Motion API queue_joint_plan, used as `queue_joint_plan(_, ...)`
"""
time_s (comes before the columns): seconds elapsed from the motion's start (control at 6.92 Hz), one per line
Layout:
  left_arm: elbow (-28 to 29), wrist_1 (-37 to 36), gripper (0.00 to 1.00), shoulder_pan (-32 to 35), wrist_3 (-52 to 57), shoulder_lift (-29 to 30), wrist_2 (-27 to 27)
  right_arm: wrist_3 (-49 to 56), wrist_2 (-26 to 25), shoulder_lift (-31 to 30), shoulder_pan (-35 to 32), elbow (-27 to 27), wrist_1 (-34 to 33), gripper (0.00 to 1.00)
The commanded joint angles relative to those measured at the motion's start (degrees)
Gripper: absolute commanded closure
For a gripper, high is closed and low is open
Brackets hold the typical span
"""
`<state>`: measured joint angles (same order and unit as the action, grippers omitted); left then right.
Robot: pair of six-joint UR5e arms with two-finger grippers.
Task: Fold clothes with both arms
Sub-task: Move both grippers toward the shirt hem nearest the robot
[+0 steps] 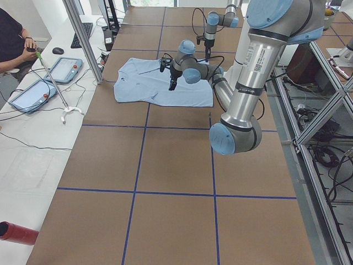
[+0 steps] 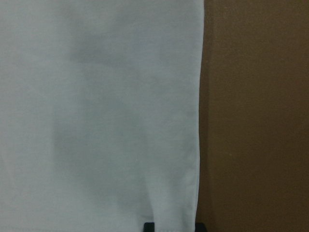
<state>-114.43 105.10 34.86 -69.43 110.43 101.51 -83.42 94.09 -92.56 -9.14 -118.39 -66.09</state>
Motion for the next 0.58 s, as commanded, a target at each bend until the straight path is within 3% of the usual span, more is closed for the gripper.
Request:
queue_joint_plan(0.0, 0.1, -0.1, 0.01, 0.0, 0.0, 0.0, 0.0, 0.0, 0.2, 0.0, -0.2, -0.3, 0.0, 0.95)
queue_joint_plan(0.14, 0.1, -0.1, 0.01, 0.0, 0.0, 0.0, 0.0, -0.1, -0.4, 0.1, -0.3, -0.9, 0.0, 1.0)
queue_joint_plan(0.43, -0.1, 0.0, 0.01, -1.4, -5.0, -2.0, -0.2, -0.1, -0.8, 0.3, -0.3, -1.1, 0.3, 1.0)
